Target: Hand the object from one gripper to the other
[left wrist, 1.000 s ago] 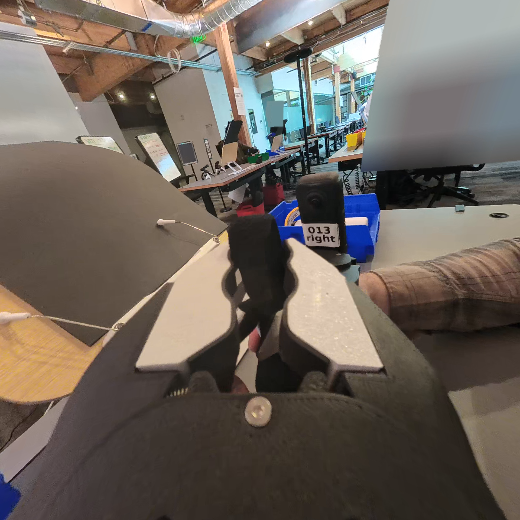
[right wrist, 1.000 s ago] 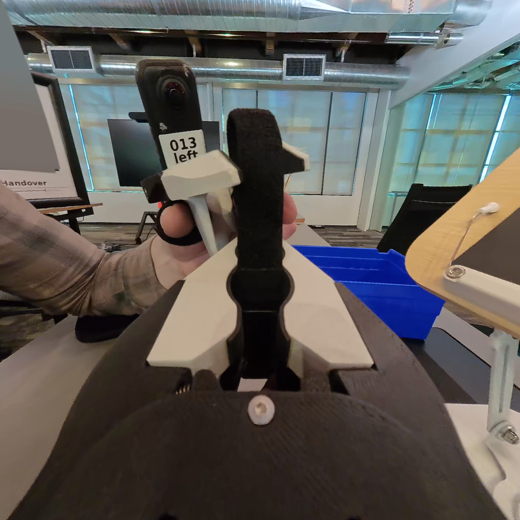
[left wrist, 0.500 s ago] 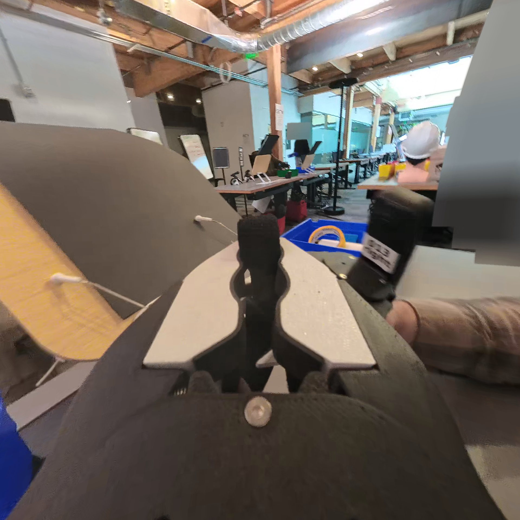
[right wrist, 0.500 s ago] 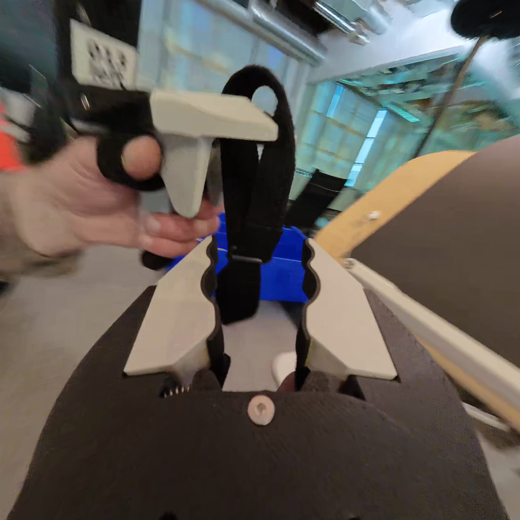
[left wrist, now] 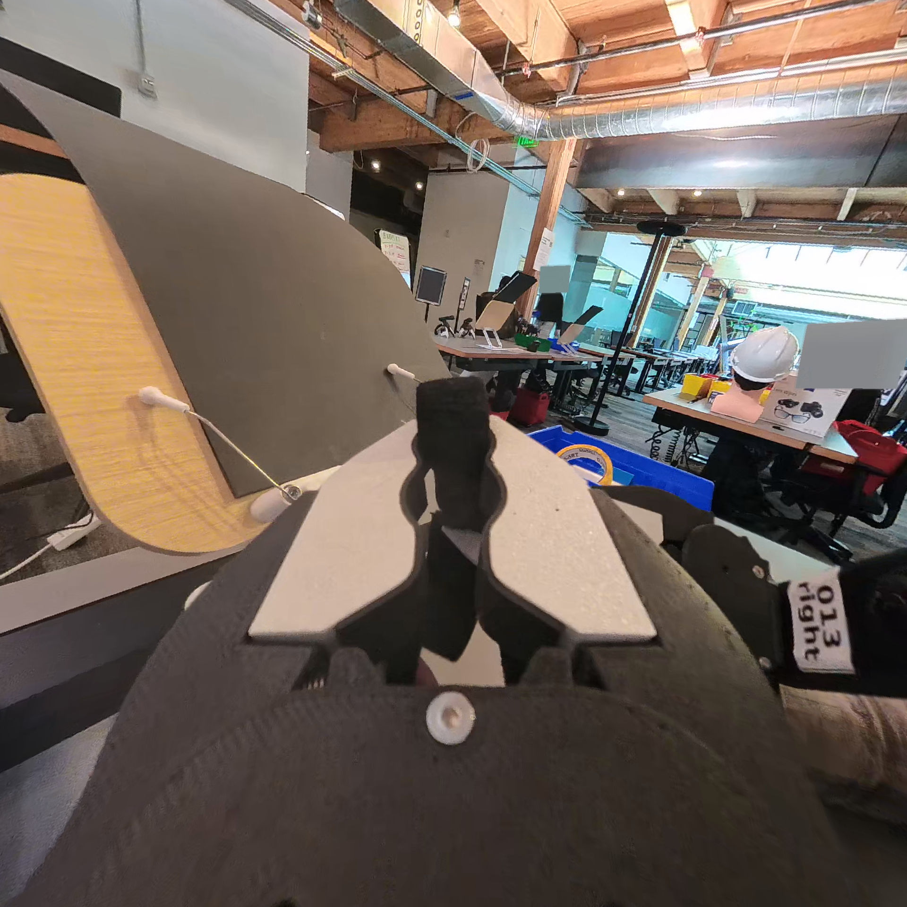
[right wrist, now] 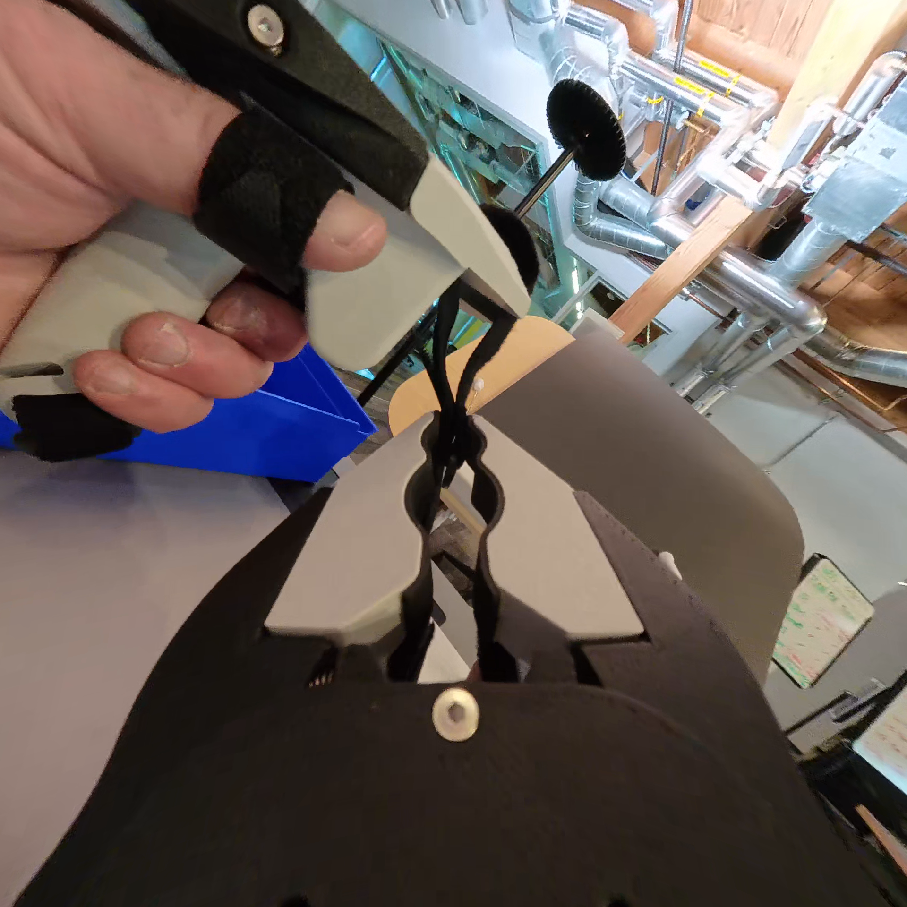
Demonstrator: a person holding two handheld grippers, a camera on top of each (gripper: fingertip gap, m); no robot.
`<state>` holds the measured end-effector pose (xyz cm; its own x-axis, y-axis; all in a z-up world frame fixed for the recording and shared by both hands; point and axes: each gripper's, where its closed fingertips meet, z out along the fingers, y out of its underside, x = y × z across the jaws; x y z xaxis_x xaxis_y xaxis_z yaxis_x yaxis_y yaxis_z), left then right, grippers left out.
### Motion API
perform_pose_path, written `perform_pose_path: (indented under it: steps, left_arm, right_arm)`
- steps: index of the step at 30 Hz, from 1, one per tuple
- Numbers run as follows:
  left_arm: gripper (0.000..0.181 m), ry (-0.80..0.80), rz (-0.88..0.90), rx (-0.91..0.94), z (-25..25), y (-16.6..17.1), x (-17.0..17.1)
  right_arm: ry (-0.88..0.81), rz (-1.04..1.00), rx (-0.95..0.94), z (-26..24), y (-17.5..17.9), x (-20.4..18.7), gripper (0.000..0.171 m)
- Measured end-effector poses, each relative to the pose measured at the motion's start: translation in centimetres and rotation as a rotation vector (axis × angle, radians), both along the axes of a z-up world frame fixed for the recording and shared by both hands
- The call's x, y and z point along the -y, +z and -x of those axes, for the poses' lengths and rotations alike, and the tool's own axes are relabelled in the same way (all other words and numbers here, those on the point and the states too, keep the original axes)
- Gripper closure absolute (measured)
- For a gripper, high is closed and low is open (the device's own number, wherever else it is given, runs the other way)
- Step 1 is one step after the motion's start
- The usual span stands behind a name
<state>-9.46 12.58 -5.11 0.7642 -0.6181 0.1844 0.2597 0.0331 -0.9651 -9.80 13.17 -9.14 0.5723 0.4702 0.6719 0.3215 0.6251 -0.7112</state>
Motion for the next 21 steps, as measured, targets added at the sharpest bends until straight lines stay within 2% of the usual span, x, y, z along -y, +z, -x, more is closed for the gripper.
perform_pose_path:
  steps: [3,4,6,10,14,16,19,21]
  left_arm:
    - [0.159,-0.008,-0.031,-0.02,-0.1,0.2,0.1]
    - [0.152,-0.017,-0.054,-0.025,-0.1,0.4,0.2]
    - [0.134,-0.062,-0.11,-0.042,-0.5,1.0,0.8]
    - [0.123,-0.148,-0.172,-0.086,-1.2,1.4,1.8]
    - [0.119,-0.214,-0.121,-0.153,-2.2,0.2,1.8]
    - [0.124,-0.26,-0.103,-0.135,-2.7,-0.2,2.1]
    - [0.163,-0.293,-0.124,-0.142,-3.3,-0.4,2.7]
    - [0.174,-0.288,-0.117,-0.138,-3.2,-0.5,2.6]
  right_arm:
    - [0.103,0.119,-0.044,0.1,-0.1,0.0,0.167]
    - [0.15,0.204,-0.085,0.0,-0.2,-0.2,0.167]
    - [0.359,0.4,-0.146,0.5,-0.4,0.5,0.167]
    - [0.74,0.671,-0.31,-0.5,0.8,2.0,0.167]
    - [0.931,0.768,-0.294,-1.0,0.6,3.3,0.168]
    - [0.988,0.792,-0.3,-1.2,0.5,3.8,0.168]
    - [0.993,0.807,-0.251,-0.8,-0.3,4.1,0.168]
    - [1.004,0.814,-0.247,-0.8,-0.3,4.4,0.167]
